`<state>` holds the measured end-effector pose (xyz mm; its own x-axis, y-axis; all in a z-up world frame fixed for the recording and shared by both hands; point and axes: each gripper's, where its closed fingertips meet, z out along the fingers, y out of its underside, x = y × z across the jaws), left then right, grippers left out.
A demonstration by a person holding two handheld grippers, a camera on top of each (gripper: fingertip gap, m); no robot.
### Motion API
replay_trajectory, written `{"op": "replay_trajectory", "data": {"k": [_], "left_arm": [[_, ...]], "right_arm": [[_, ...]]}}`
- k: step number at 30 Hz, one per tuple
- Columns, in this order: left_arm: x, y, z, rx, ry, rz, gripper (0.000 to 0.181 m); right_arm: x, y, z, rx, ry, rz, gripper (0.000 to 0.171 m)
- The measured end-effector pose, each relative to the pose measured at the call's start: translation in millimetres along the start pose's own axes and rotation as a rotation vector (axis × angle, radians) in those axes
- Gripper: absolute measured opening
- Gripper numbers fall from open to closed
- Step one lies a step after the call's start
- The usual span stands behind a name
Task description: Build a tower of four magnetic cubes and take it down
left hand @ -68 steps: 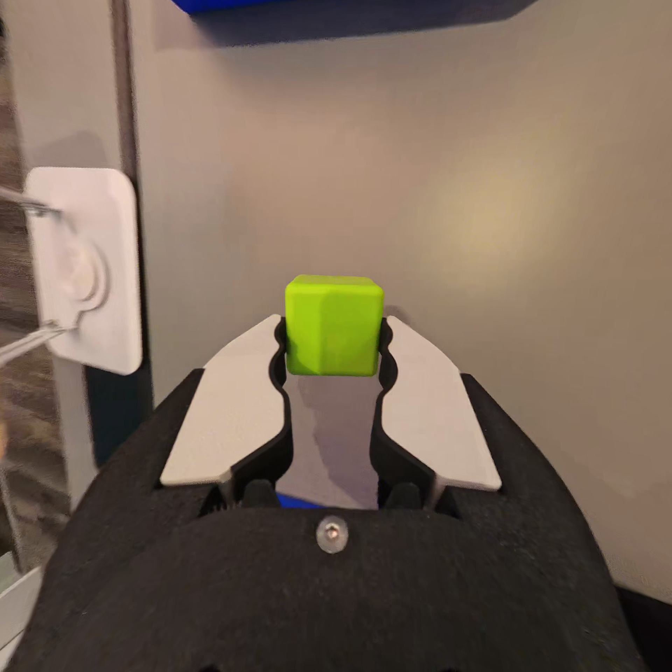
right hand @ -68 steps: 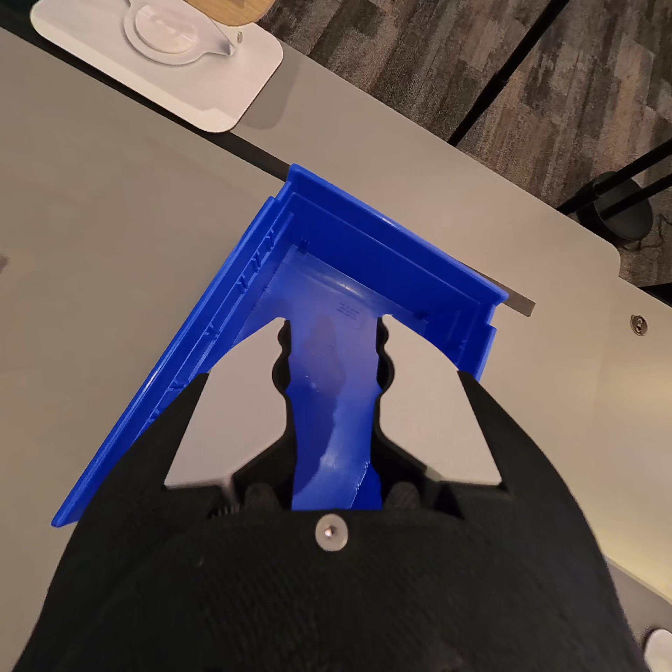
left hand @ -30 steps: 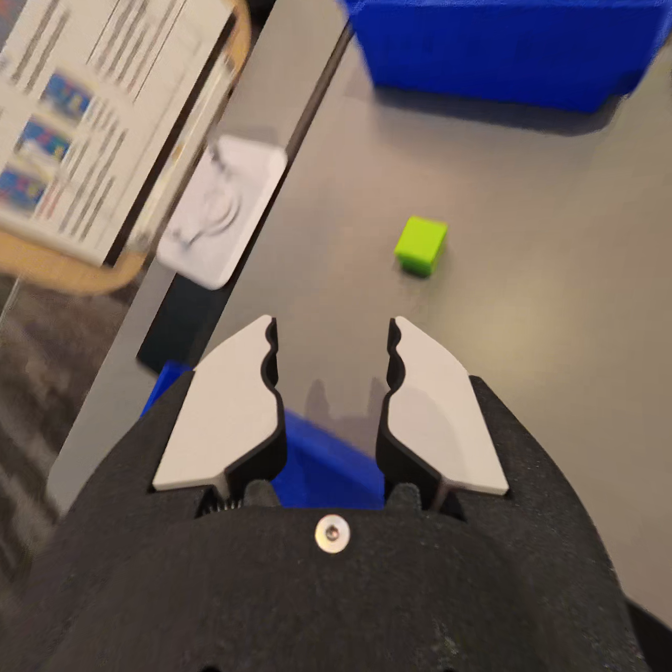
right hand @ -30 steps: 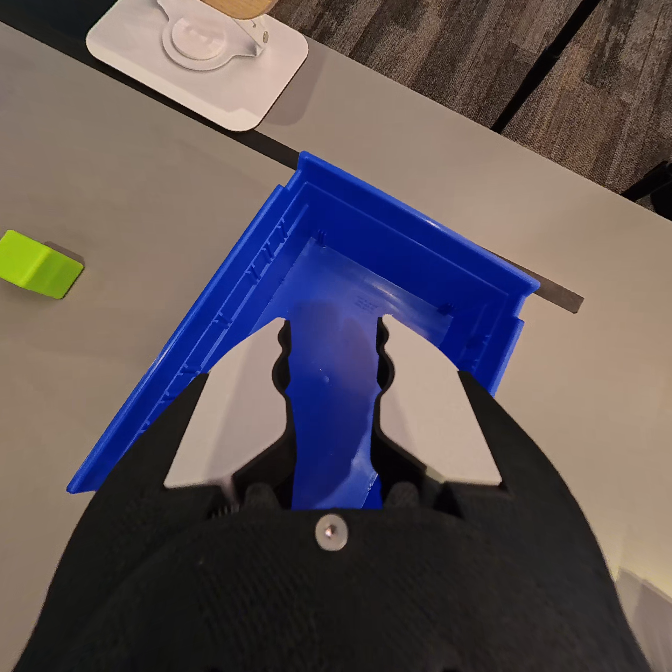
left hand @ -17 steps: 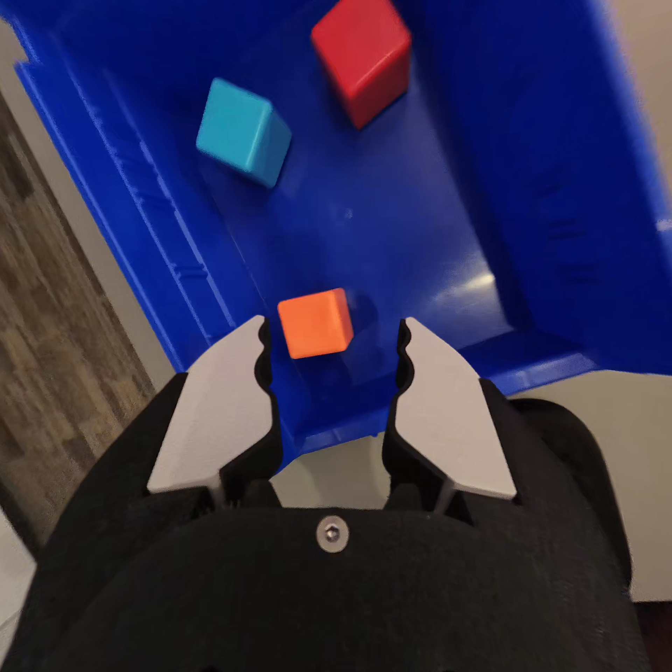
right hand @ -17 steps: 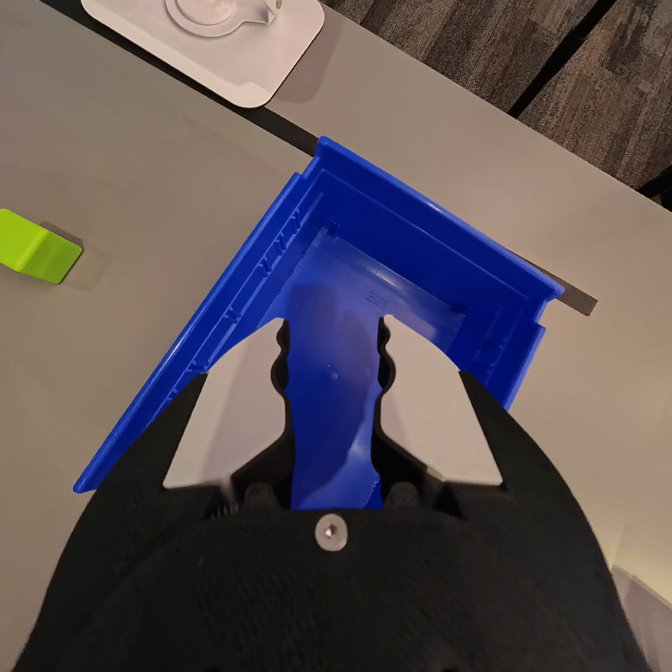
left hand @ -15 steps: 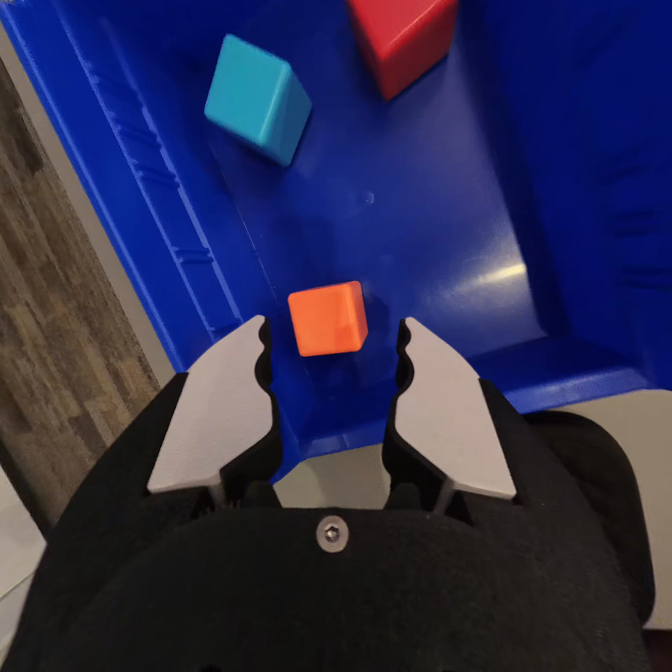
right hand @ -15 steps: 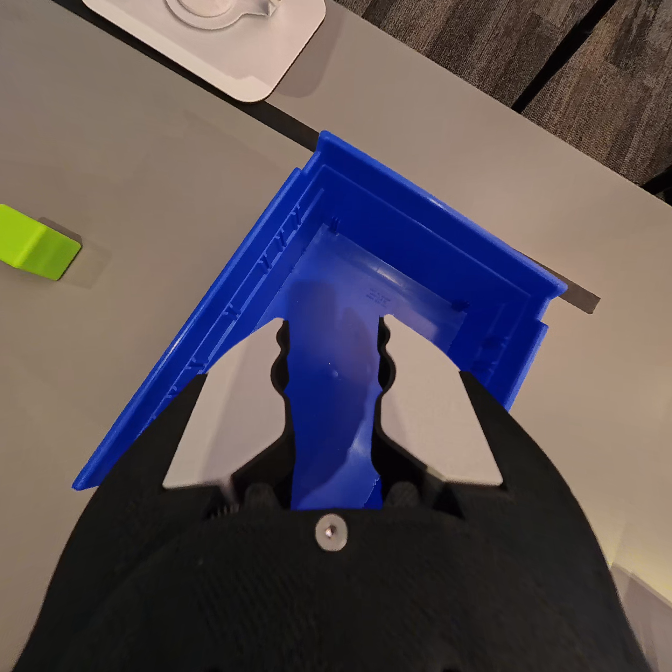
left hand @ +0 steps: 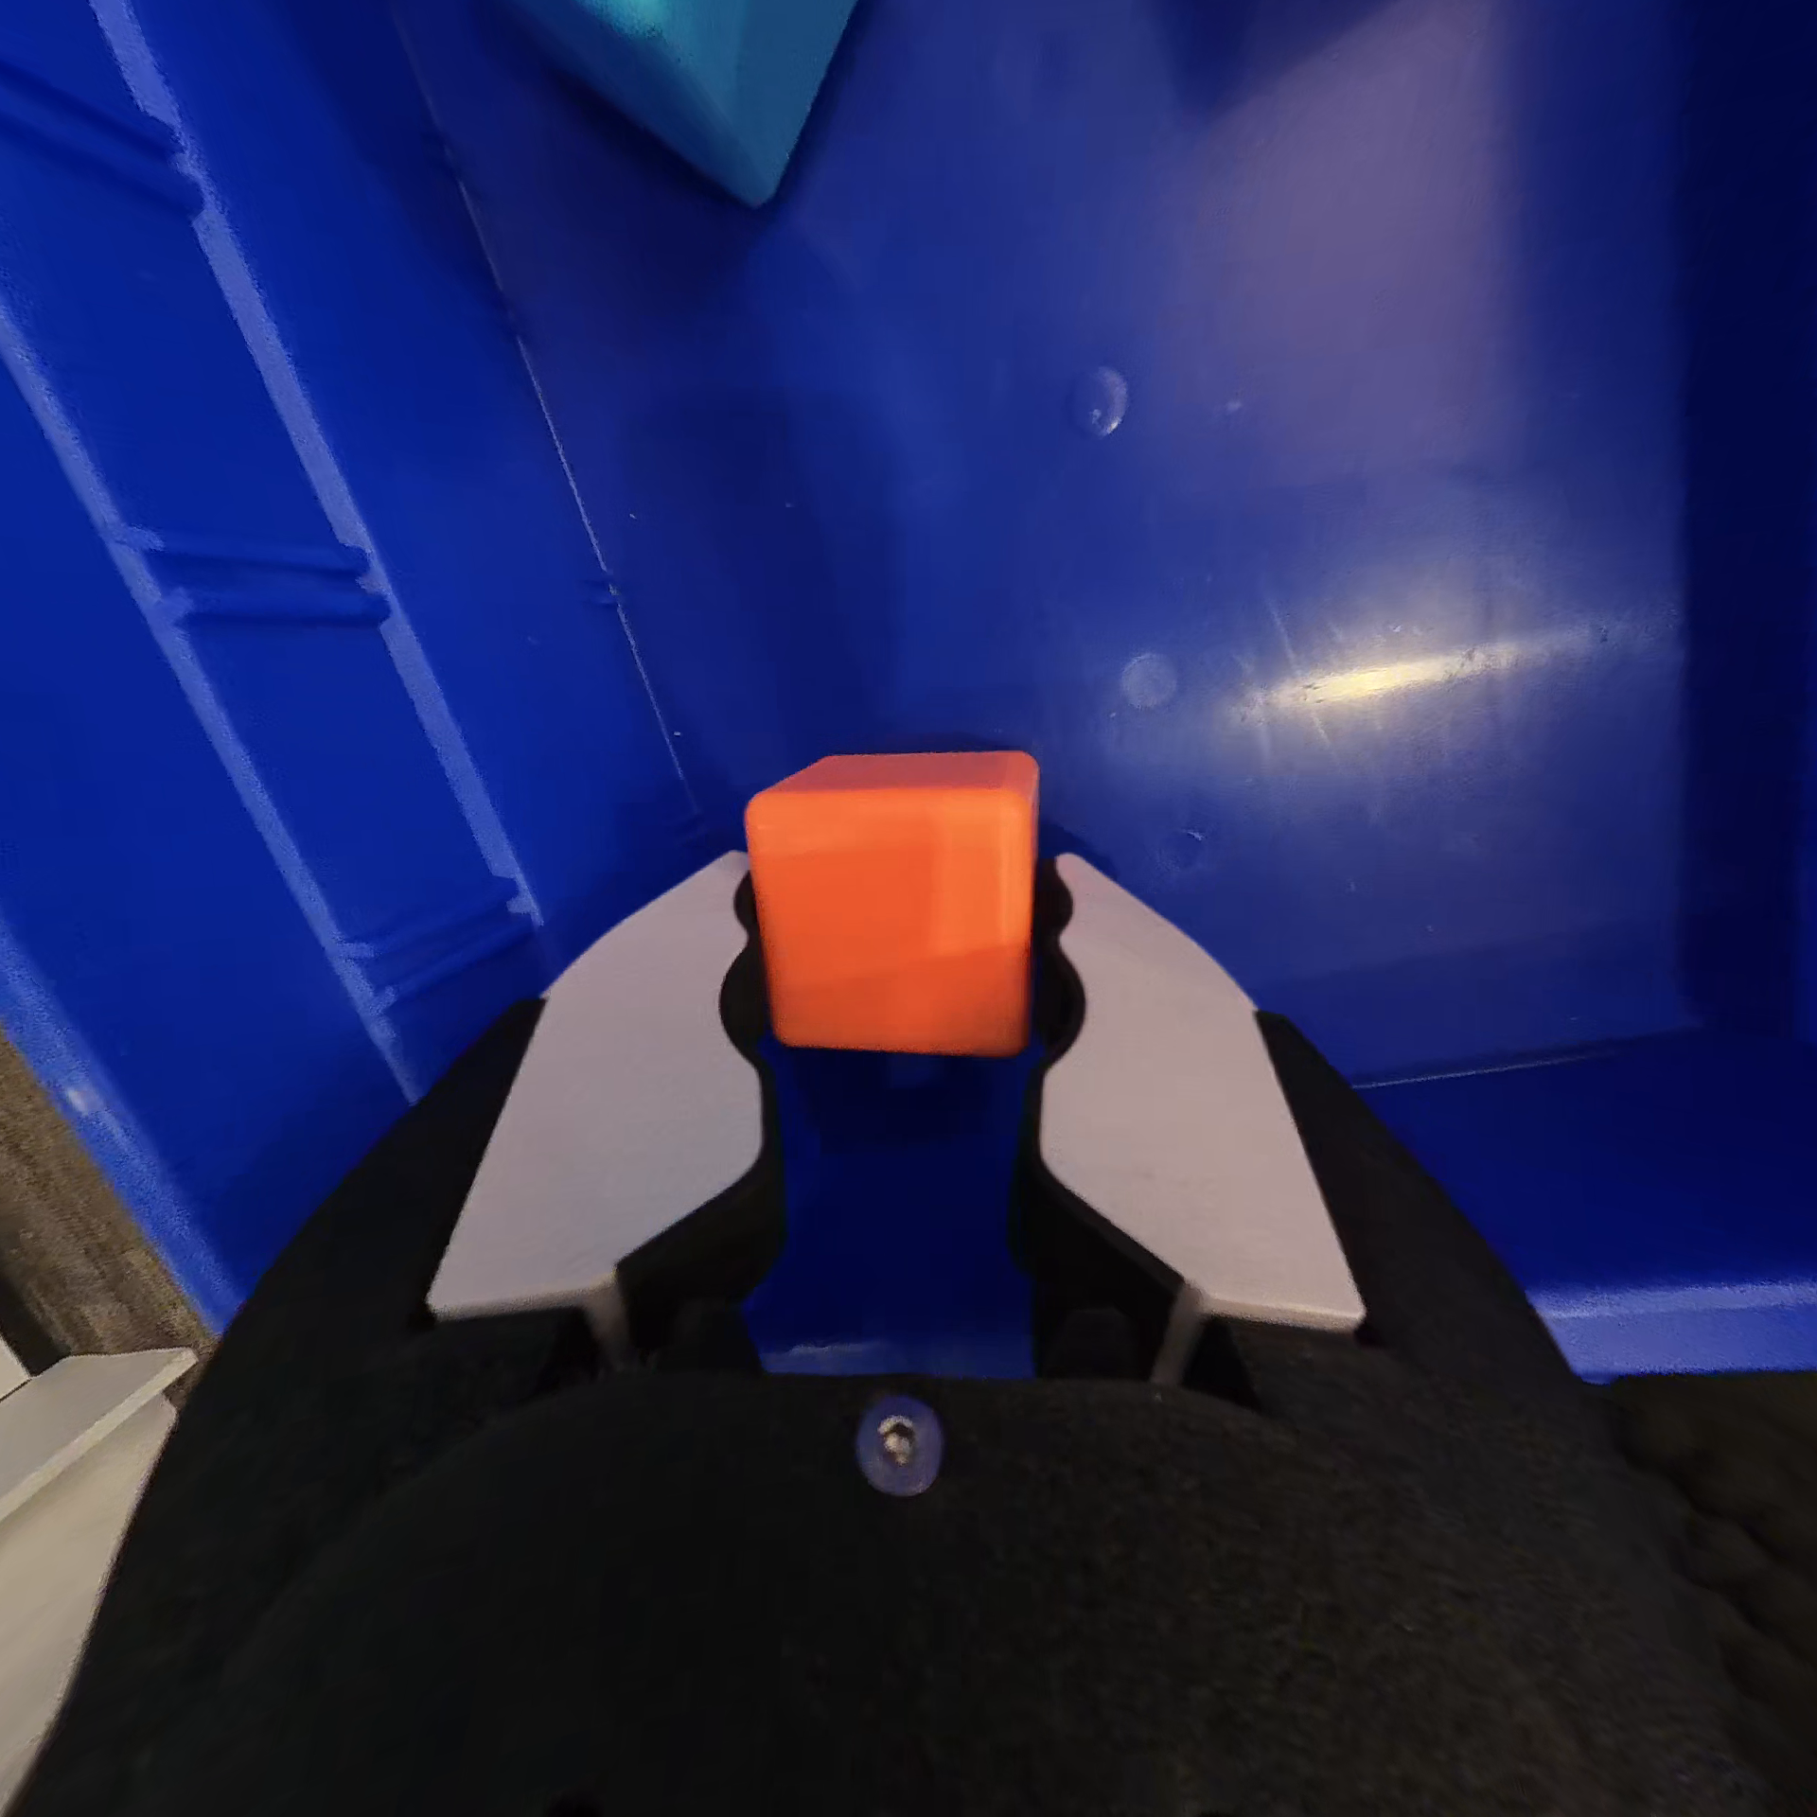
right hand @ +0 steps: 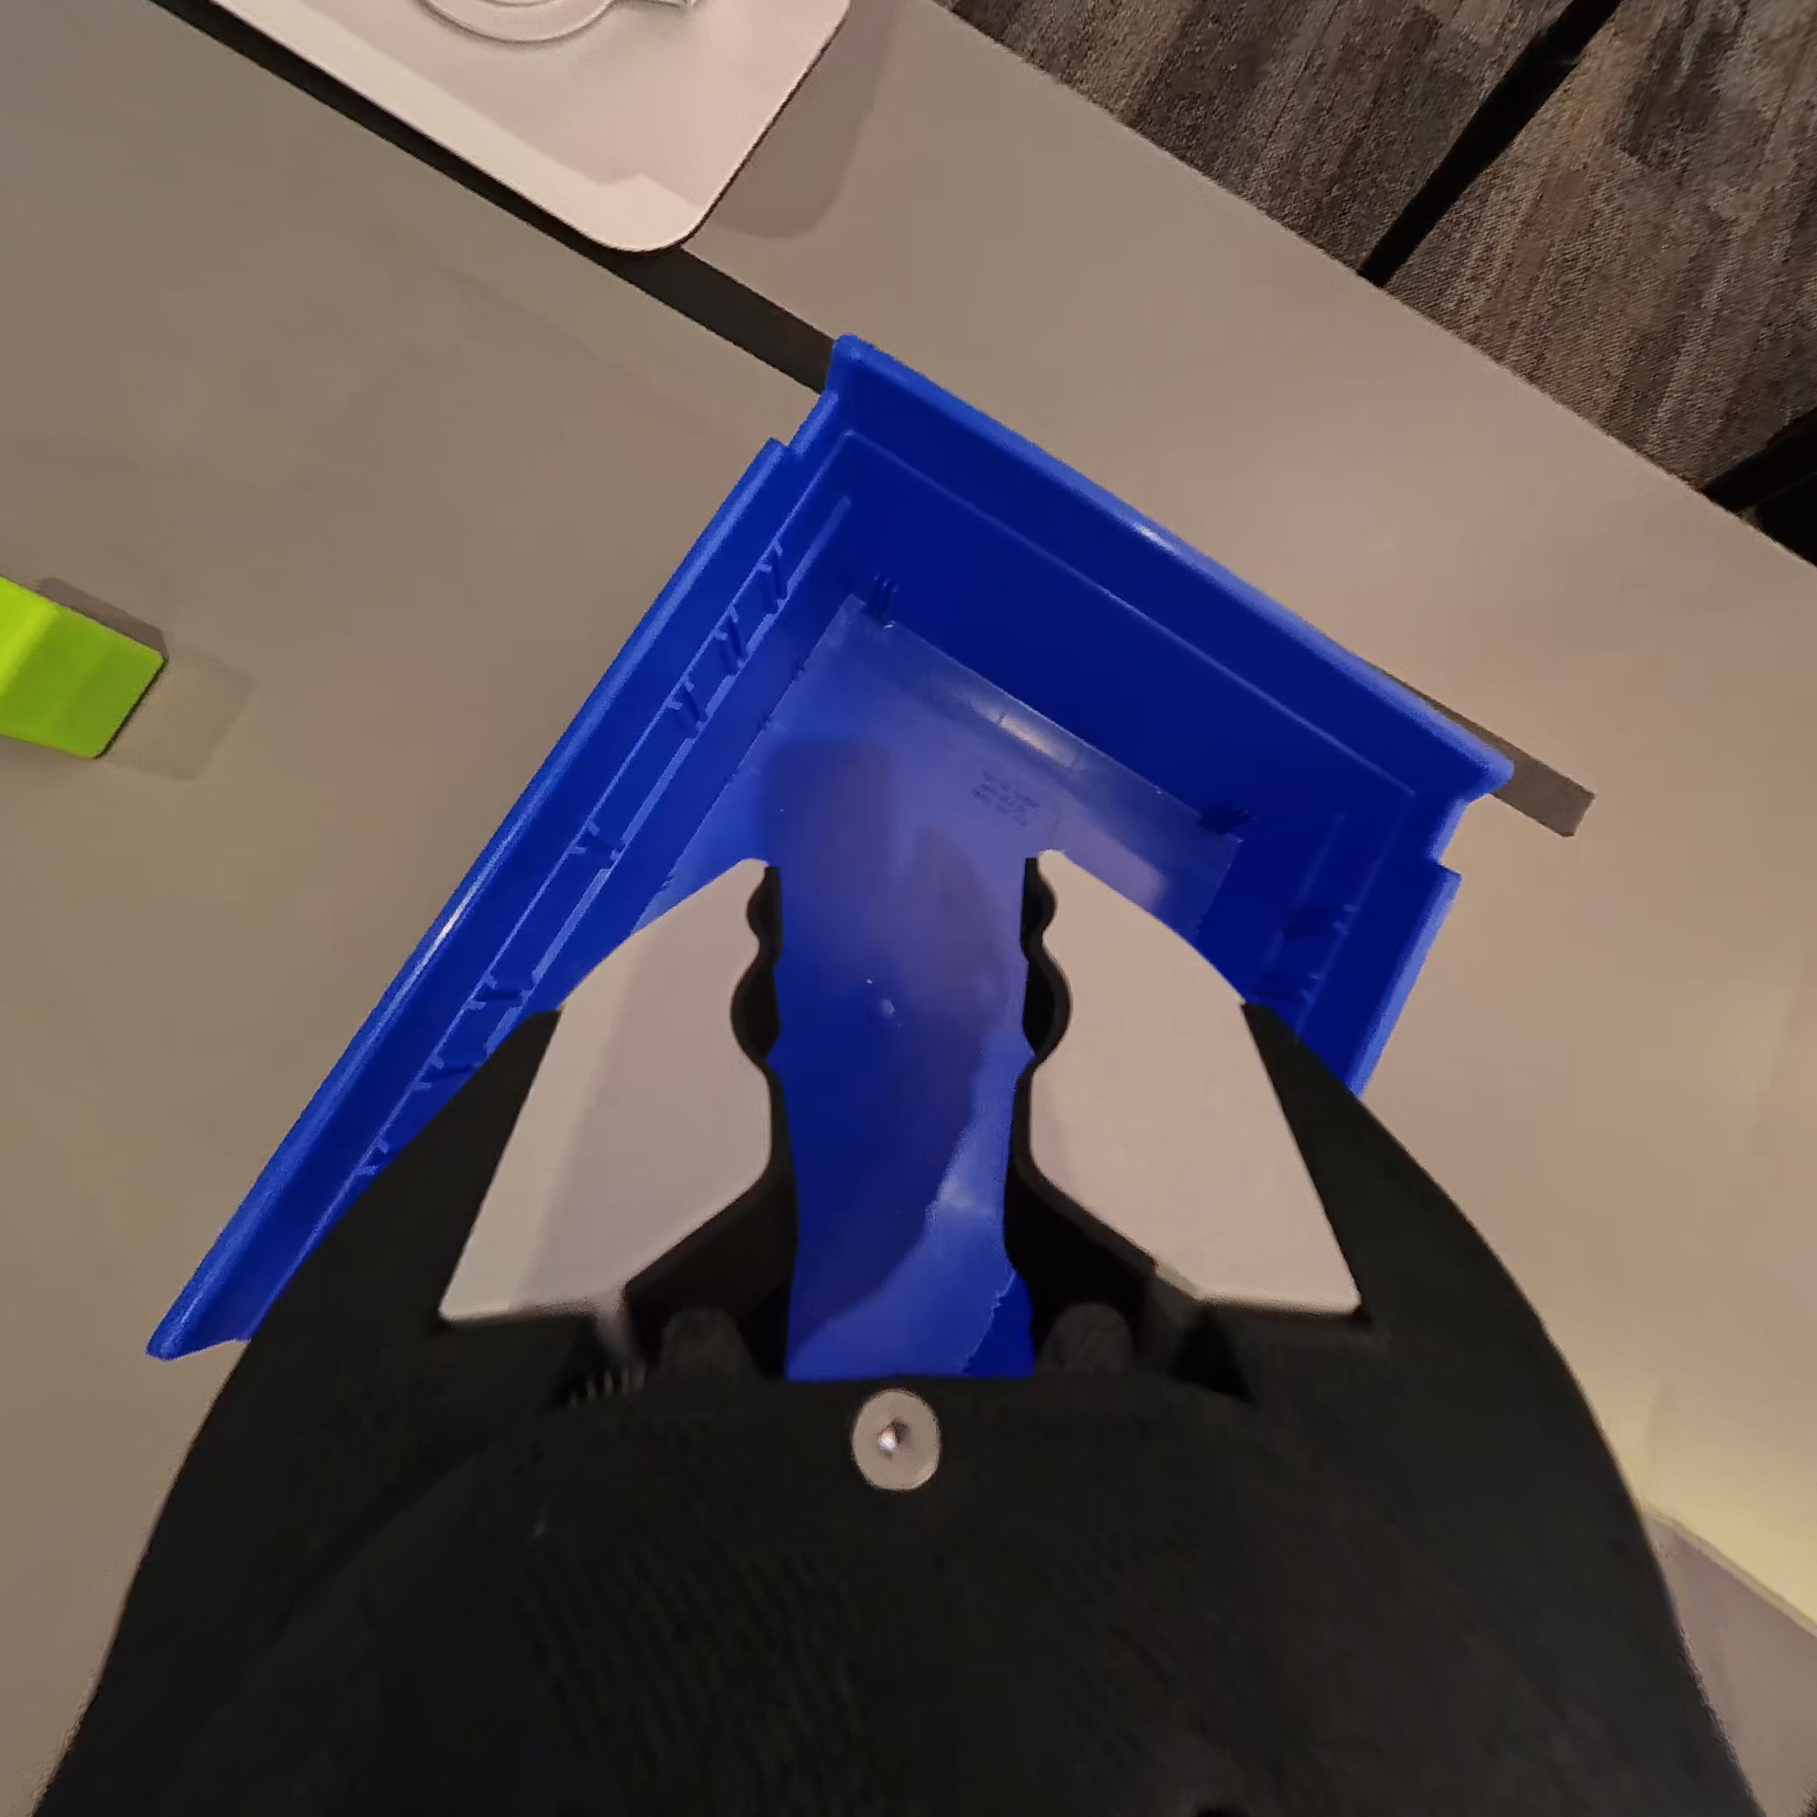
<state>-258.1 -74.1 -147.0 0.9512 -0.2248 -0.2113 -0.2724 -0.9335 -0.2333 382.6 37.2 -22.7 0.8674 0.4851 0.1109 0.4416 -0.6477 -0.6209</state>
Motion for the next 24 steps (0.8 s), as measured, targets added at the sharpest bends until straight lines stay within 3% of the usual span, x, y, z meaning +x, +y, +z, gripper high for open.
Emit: {"op": "replay_trajectory", "data": {"k": [7,13,16,20,24], "left_arm": [[1,0,1,-0.016,0.025,-0.015,0.051],[-3,-3,-10,0.012,-0.009,0.009,0.051],[-5,-14,-40,0.076,-0.035,0.025,0.051],[6,-46,-109,0.232,-0.048,0.072,0.051],[68,-93,-182,0.442,0.034,0.292,0.051]], "right_arm": [[12,0,-4,-0.023,0.113,-0.012,0.049],[5,5,1,-0.051,0.08,-0.024,0.049],[5,6,2,-0.056,0.073,-0.023,0.049],[6,5,1,-0.047,0.076,-0.016,0.049],[3,3,1,-0.038,0.062,-0.021,0.049]]}}
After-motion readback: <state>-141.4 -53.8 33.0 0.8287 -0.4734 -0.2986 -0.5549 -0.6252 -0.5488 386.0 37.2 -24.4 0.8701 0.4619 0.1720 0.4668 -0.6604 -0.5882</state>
